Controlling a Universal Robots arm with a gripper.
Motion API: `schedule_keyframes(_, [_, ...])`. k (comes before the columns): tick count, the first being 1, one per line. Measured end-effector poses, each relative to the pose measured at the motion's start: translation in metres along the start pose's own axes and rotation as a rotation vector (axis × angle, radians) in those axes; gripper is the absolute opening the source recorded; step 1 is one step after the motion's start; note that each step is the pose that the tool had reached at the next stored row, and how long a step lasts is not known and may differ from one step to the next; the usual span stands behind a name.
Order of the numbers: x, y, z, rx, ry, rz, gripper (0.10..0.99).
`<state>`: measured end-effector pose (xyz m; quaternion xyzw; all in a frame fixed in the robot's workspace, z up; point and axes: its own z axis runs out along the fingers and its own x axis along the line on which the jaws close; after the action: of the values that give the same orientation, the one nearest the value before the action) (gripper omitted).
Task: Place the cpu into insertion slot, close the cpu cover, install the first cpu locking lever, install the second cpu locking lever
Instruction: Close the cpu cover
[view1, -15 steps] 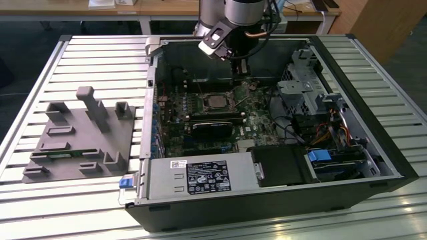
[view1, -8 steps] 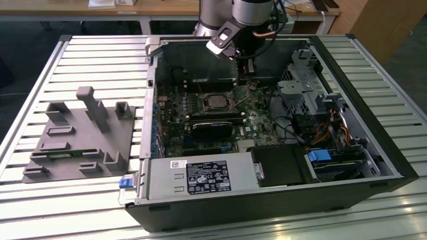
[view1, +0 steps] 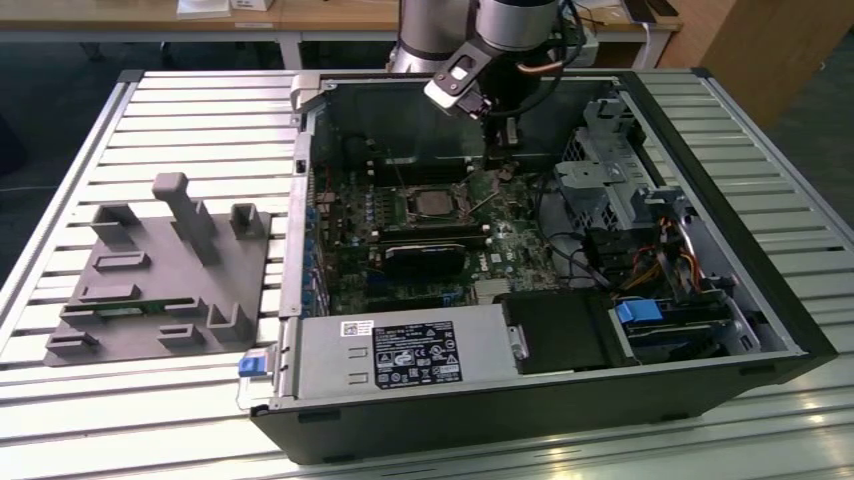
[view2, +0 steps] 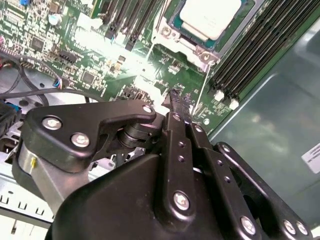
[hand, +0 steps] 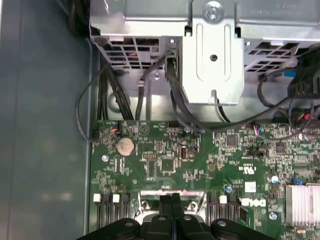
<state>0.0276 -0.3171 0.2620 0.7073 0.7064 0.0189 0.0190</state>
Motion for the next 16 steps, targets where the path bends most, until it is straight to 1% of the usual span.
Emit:
schedule_keyframes(6, [0.0008,0.0081,0.0007,0.001,-0.0004,0.000,0.106])
schedule_keyframes(11, [0.0011,0.0096,0.0014,0.001,-0.0002,0.000,0.106])
schedule_keyframes(16, [0.0016,0.0139,0.0034,0.002,-0.0005,0.000,0.106])
